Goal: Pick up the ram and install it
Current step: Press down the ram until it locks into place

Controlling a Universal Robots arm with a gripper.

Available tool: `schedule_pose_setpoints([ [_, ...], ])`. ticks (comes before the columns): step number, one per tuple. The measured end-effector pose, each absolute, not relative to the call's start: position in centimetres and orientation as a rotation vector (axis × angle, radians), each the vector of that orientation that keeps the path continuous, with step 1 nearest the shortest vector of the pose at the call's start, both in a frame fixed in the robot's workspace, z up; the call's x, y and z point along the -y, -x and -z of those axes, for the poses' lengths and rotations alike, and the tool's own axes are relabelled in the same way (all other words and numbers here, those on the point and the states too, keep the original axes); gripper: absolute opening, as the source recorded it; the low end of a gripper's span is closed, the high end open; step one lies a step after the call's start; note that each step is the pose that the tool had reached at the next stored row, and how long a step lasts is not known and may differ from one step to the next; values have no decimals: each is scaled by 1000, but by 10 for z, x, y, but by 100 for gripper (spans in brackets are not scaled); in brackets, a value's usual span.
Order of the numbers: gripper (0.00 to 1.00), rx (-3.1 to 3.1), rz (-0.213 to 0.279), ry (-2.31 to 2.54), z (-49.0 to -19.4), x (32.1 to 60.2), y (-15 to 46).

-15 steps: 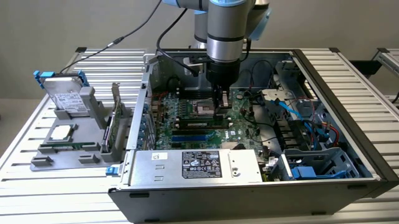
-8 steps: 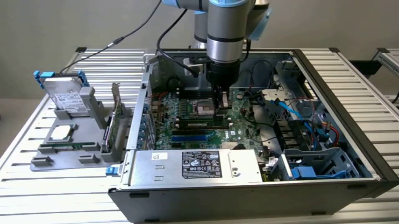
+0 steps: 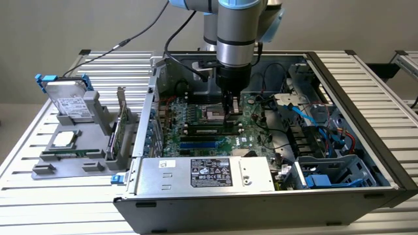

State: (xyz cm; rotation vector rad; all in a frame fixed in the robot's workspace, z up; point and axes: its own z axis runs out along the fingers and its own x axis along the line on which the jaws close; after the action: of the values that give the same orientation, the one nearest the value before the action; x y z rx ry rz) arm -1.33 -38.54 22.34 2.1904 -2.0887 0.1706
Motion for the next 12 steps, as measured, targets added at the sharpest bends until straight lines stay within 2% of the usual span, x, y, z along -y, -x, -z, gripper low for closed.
schedule_pose_setpoints([
  [12, 10, 2089, -171, -2191, -229, 385, 22],
])
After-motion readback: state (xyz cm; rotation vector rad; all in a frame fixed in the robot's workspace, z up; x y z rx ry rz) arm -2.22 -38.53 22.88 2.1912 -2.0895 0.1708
